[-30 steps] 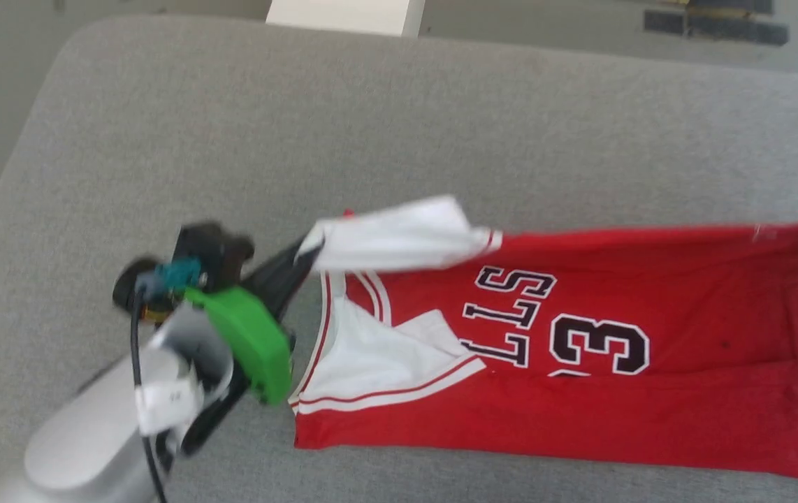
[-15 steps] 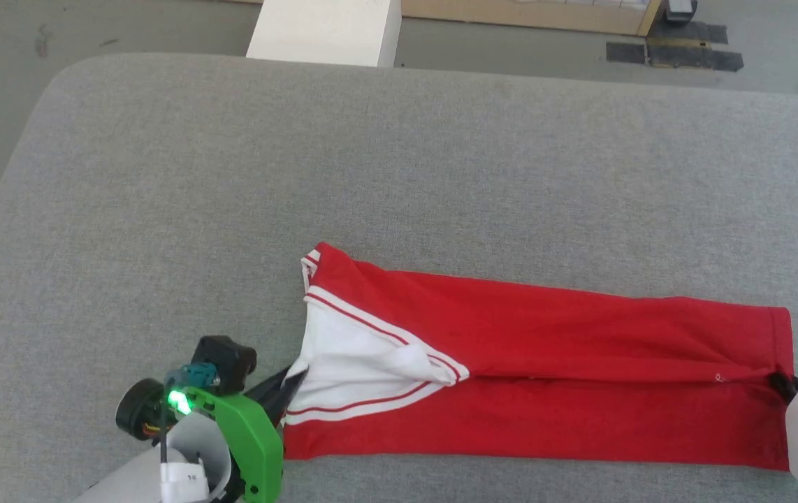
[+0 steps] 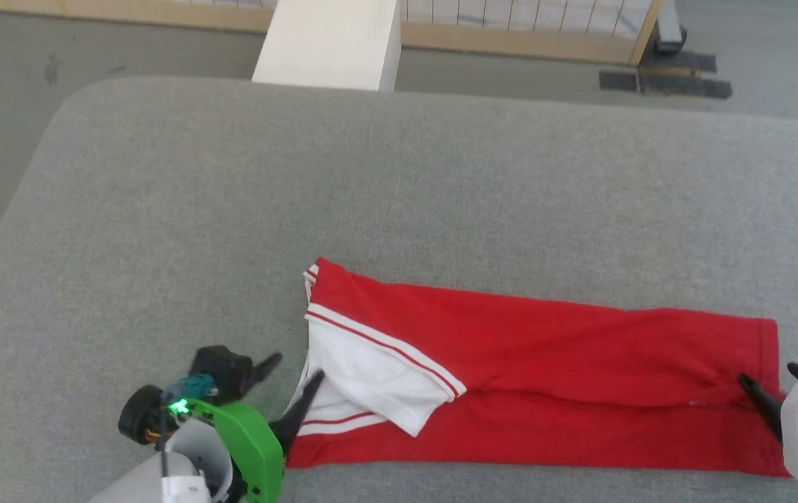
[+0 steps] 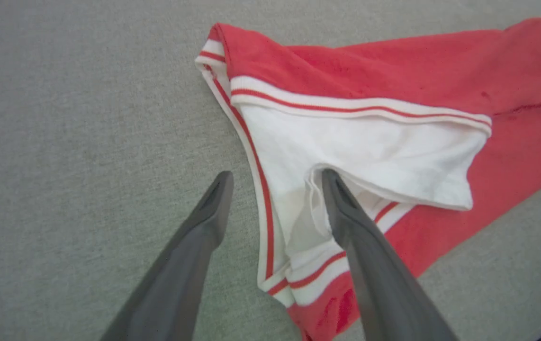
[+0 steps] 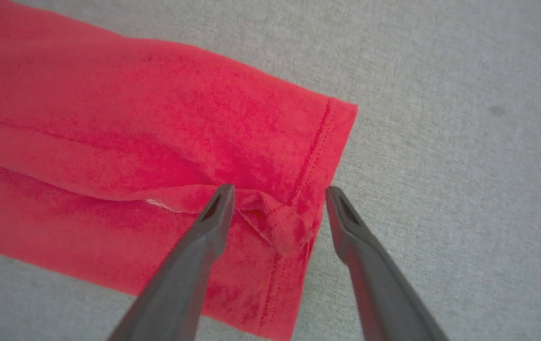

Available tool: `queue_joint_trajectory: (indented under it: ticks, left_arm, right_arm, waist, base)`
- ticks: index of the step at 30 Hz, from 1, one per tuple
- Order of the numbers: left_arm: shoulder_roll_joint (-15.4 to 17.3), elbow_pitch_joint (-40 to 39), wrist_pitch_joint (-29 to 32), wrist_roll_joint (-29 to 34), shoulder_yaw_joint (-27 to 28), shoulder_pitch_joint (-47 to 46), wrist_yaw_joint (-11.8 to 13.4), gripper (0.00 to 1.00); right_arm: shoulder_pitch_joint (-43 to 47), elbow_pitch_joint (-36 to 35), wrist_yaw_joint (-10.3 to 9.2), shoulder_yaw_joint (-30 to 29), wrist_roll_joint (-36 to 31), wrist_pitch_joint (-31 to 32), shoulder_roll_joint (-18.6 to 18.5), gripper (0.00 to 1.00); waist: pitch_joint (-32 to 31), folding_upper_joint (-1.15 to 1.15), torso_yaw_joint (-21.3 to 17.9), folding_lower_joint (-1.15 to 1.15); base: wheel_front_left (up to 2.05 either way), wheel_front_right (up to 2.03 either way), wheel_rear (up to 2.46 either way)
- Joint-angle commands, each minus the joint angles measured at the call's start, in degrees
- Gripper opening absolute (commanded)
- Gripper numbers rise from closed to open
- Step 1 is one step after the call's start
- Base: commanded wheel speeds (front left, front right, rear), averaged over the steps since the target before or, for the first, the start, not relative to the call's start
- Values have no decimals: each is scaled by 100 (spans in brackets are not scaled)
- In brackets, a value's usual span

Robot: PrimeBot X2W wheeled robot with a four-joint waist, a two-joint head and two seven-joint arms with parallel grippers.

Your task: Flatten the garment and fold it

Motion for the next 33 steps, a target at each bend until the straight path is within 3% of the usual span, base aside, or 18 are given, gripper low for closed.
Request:
queue_joint_trajectory:
  ticks: [1,6,10,15,21,27,33]
  left_arm:
    - [-40,-32,-214,6,148,100,85,100]
    - [-147,-274,-856,-278,768,338,433,100]
    - [-331,-567,-1019,-316,1407,669,699,100]
    - [-1048,-1235,-1031,332,2907,1349,939,100]
    - [-1768,-1722,-1032,1558,3994,2076,638,100]
    - [-2155,-1932,-1033,2677,4350,2371,301,100]
    - [-2521,-1819,-1033,3081,4492,2398,-67,100]
  right_arm:
    - [-63,-139,-9,-85,133,47,29,100]
    - [-7,-555,-9,-545,296,211,292,100]
    - [126,-733,-9,-1035,92,246,792,100]
    - [256,-681,-9,-1680,-391,138,1625,100]
    - [297,-305,-9,-2103,-701,43,2128,100]
    - [61,333,-9,-2498,-870,-122,2350,100]
    - [-221,1222,-9,-2616,-1116,-391,2437,100]
  waist:
    - [-294,0,-27,0]
    - [-545,0,-41,0]
    - [-615,0,-42,0]
    - [-593,0,-15,0]
    - [-452,0,45,0]
    - [-283,0,123,0]
    - [-137,0,247,0]
  base:
    - [0,0,0]
    - [0,0,0]
    - [0,0,0]
    - [0,0,0]
    - [0,0,0]
    - [0,0,0]
    - [0,0,0]
